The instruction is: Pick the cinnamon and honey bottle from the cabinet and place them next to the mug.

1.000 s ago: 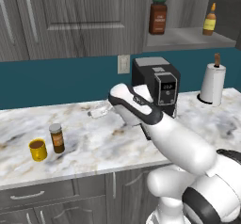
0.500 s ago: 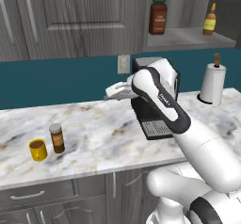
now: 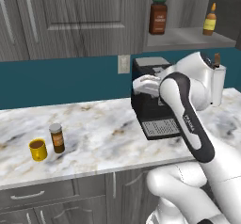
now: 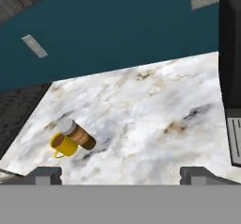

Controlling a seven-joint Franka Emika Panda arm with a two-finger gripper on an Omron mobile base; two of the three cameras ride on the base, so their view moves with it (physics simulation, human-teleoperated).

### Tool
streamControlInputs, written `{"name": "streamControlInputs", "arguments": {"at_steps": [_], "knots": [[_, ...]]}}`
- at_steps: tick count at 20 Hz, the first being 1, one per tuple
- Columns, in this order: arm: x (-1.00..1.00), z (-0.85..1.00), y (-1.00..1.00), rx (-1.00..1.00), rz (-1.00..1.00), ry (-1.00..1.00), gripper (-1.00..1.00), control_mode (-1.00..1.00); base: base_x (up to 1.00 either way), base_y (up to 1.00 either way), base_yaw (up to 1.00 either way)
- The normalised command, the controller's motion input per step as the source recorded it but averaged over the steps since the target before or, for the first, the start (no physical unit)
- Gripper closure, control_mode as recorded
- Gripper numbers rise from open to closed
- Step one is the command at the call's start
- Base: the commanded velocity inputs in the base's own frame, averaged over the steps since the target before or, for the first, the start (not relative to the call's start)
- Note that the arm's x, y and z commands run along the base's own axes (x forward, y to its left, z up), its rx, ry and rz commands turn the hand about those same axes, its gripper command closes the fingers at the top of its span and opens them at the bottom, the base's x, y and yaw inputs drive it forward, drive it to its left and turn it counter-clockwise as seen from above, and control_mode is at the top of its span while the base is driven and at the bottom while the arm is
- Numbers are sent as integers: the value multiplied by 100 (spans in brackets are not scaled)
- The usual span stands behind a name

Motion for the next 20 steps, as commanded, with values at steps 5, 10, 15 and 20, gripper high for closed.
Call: {"name": "streamControlInputs", "arguments": {"at_steps": [5,10,15,20], "knots": [[0,80,-86,-6,-49,5,-100,-100,0,0,0],[0,79,-85,-7,-47,1,-100,-100,0,0,0],[11,46,-78,-12,-36,-2,-100,-100,0,0,0],[84,-21,-60,-4,-3,-19,-100,-100,0,0,0]]}}
